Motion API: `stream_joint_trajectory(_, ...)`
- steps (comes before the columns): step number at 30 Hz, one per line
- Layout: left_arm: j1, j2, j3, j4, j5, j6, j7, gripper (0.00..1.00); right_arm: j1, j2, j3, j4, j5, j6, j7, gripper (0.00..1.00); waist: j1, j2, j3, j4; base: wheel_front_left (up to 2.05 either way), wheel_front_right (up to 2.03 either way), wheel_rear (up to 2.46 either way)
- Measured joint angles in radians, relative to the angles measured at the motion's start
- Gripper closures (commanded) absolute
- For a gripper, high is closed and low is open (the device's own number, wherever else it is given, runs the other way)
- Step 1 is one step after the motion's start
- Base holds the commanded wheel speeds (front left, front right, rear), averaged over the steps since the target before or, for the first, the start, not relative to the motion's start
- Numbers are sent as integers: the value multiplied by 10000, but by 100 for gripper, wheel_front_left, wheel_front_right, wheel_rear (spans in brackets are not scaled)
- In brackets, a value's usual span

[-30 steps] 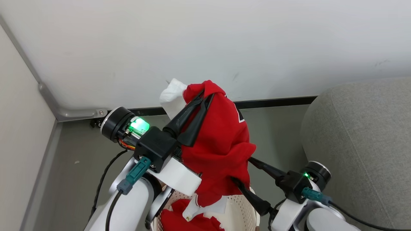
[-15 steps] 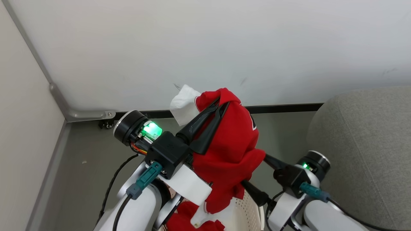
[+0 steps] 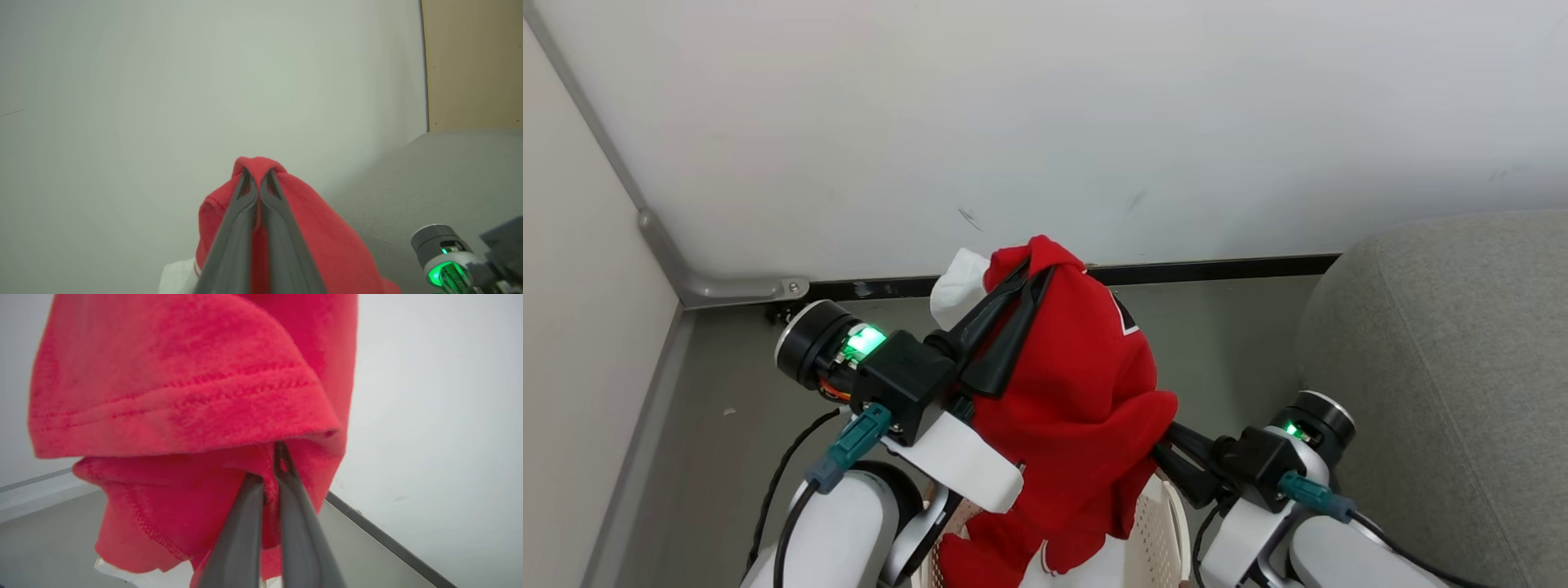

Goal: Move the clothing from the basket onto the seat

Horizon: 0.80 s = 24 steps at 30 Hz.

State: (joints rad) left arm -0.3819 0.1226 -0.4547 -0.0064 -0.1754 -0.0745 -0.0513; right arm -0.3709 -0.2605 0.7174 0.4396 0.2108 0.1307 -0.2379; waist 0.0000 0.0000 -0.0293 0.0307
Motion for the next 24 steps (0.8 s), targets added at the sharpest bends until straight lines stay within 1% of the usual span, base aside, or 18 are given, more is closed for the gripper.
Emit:
stream_joint_trajectory(4, 163, 2, 121, 167, -84, 59, 13, 100, 75, -38, -343, -44, 211, 0, -10, 100, 0, 0, 36, -136, 0, 0, 0)
stream_joint_trajectory(11, 424, 63, 374, 702, -353, 176, 12, 100, 568, 48, -876, -483, 1101, 0, -56, 100, 0, 0, 94, -420, 0, 0, 0)
stream_joint_trajectory(16, 559, 130, 474, 928, -424, 188, -90, 100, 746, 115, -1312, -872, 1662, 0, -86, 100, 0, 0, 138, -641, 0, 0, 0)
stream_joint_trajectory(20, 717, 96, 500, 1032, -529, 188, -236, 100, 895, 190, -1710, -1160, 2176, 0, -88, 100, 0, 0, 173, -820, 0, 0, 0)
stream_joint_trajectory(24, 881, 58, 493, 1158, -648, 186, -389, 100, 904, 211, -2077, -1406, 2454, 0, -88, 100, 0, 0, 214, -991, 0, 0, 0)
